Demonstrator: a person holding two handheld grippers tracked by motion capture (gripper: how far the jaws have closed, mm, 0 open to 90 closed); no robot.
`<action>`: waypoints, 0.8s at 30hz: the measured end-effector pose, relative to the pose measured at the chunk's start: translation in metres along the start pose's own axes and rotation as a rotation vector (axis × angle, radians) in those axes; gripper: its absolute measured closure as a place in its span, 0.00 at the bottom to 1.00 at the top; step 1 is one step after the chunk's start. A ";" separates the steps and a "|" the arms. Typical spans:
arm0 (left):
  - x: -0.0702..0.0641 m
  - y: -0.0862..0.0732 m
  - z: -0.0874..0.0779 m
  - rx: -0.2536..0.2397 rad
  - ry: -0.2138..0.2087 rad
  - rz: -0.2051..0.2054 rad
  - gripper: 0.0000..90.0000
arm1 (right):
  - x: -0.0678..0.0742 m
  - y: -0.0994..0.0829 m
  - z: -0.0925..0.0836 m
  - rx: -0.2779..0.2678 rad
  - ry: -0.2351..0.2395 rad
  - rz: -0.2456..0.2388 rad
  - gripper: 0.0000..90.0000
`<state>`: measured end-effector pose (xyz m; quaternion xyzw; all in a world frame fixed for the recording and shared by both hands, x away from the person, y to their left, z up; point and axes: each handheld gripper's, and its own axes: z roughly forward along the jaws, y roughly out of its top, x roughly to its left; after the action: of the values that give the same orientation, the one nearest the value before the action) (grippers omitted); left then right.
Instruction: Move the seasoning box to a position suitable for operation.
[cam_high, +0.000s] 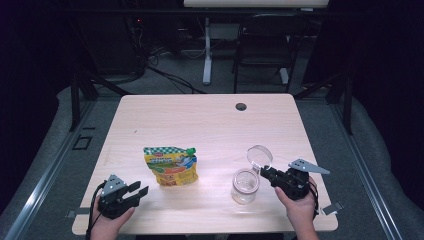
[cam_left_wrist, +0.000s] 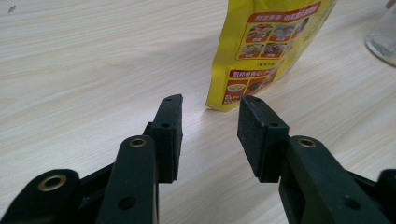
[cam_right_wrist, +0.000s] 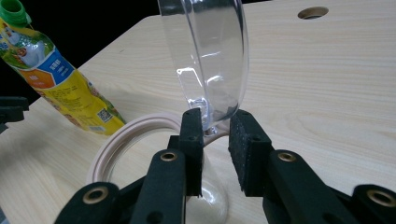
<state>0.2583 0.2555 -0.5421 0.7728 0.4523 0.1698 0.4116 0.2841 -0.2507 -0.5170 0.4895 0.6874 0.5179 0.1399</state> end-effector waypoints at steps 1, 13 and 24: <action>0.000 0.000 0.000 -0.002 -0.001 0.002 0.67 | 0.000 0.000 0.001 0.000 -0.003 0.000 0.83; 0.004 0.010 0.002 -0.046 -0.055 0.033 0.58 | 0.001 -0.002 -0.002 -0.011 0.002 -0.019 0.77; 0.000 0.031 0.020 -0.068 -0.166 0.109 0.52 | 0.000 -0.014 -0.015 -0.015 -0.015 -0.012 0.69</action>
<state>0.2889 0.2383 -0.5297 0.7932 0.3679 0.1429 0.4638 0.2667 -0.2590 -0.5222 0.4882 0.6854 0.5185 0.1520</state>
